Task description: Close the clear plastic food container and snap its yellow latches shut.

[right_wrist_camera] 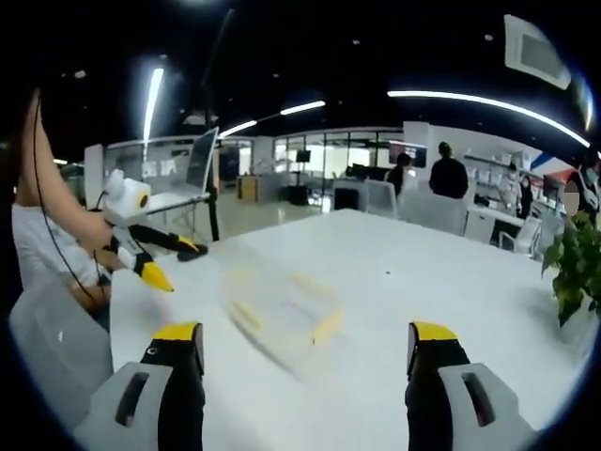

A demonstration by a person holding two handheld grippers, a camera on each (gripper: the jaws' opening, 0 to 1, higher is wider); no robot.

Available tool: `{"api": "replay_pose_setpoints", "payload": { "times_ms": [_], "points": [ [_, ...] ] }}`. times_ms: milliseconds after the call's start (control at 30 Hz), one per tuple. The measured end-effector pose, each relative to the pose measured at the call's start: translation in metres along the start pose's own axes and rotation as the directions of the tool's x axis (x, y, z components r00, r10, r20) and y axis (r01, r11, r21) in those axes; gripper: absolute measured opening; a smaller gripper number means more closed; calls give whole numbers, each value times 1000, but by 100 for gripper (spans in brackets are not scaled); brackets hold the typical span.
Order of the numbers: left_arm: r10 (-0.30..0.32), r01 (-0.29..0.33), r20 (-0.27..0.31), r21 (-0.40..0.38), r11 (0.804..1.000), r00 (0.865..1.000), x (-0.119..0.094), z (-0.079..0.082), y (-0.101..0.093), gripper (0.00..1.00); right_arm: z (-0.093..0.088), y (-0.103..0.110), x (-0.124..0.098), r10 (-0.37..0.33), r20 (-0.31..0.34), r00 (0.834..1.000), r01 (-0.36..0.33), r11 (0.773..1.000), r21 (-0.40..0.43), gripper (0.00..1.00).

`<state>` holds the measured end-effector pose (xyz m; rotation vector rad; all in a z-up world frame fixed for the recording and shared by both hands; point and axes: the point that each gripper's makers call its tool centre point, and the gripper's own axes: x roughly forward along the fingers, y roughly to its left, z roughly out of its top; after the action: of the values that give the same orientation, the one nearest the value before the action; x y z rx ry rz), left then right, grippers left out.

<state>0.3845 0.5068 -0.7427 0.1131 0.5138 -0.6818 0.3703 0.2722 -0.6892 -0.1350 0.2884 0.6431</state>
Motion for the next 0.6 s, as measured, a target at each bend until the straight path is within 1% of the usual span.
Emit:
{"api": "replay_pose_setpoints", "payload": {
  "times_ms": [67, 233, 467, 600],
  "points": [
    [6, -6, 5, 12, 1000, 1000, -5, -3, -3, 90, -1, -1, -5, -12, 2, 1000, 12, 1000, 0, 91],
    [-1, 1, 4, 2, 1000, 1000, -14, -11, -14, 90, -5, 2, -15, -23, 2, 1000, 23, 999, 25, 90],
    [2, -1, 7, -26, 1000, 1000, -23, -19, -20, 90, -11, 10, -24, -18, -3, 1000, 18, 999, 30, 89],
    [1, 0, 12, -32, 999, 1000, -28, -21, -24, 90, -11, 12, -30, -23, 8, 1000, 22, 999, 44, 90]
  ]
}}
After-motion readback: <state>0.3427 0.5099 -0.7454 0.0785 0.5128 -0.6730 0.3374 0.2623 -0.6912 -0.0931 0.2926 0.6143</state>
